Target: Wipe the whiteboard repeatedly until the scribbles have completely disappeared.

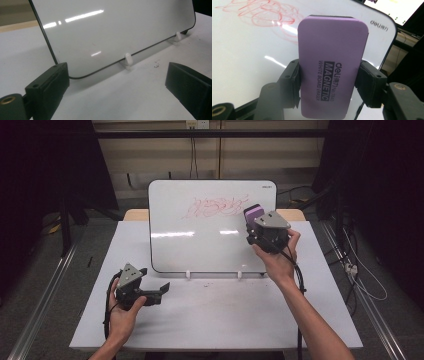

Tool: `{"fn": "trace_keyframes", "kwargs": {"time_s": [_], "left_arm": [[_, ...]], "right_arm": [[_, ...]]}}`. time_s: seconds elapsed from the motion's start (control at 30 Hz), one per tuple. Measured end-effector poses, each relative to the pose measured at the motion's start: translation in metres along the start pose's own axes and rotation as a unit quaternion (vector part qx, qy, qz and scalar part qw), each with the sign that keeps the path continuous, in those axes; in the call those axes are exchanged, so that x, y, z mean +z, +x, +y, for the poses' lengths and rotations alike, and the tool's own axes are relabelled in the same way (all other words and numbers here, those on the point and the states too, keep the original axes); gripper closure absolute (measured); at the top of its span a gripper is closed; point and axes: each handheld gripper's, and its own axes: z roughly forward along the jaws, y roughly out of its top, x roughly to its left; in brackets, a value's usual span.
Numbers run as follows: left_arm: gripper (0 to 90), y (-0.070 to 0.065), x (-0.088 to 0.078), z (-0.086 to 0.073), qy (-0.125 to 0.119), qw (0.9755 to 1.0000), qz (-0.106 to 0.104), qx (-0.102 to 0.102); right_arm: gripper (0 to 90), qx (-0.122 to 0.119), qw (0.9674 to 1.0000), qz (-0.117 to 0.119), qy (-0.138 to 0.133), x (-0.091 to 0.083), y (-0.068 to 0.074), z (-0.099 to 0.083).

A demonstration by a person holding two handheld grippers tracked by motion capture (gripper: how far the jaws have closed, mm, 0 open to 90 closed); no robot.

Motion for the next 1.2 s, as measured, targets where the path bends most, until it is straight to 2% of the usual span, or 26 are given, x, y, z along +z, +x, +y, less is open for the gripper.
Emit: {"fn": "trace_keyframes", "kwargs": {"time_s": [0.13, 0.23, 0.3, 0.67, 0.8, 1.03, 1.07, 1.13, 1.2], "left_arm": [[5.4, -0.001, 0.002, -0.001, 0.005, 1.0, -0.002, 0.001], [5.4, 0.0, 0.002, -0.001, 0.005, 1.0, -0.002, 0.0], [5.4, 0.0, 0.001, -0.001, 0.004, 1.0, 0.0, 0.001], [5.5, 0.005, 0.001, -0.003, 0.001, 0.9999, 0.007, -0.01], [5.5, 0.008, 0.001, -0.004, 0.002, 0.9998, 0.012, -0.012], [5.4, 0.009, -0.002, -0.007, -0.002, 0.9997, 0.012, -0.022], [5.4, 0.009, -0.002, -0.007, -0.001, 0.9997, 0.01, -0.022], [5.4, 0.009, -0.002, -0.007, -0.002, 0.9997, 0.01, -0.023], [5.4, 0.009, -0.002, -0.007, -0.002, 0.9997, 0.011, -0.022]], "right_arm": [[41.6, -0.007, 0.9999, 0.002, 0.01, 0.017, -0.003, 0.009], [41.6, -0.012, 0.9999, 0.001, 0.013, 0.024, -0.002, 0.013], [41.7, -0.027, 0.9996, -0.003, 0.009, 0.03, -0.001, 0.018], [41.8, -0.053, 0.9985, 0.003, -0.01, 0.053, 0.001, 0.023], [41.7, -0.041, 0.999, 0.007, -0.018, 0.058, -0.003, 0.024], [41.5, -0.039, 0.9991, 0.006, -0.015, 0.065, -0.002, 0.025], [41.6, -0.028, 0.9995, 0.008, -0.013, 0.067, -0.004, 0.025], [41.5, -0.026, 0.9996, 0.008, -0.012, 0.068, -0.004, 0.025], [41.4, -0.013, 0.9998, 0.006, -0.012, 0.069, -0.004, 0.025]]}}
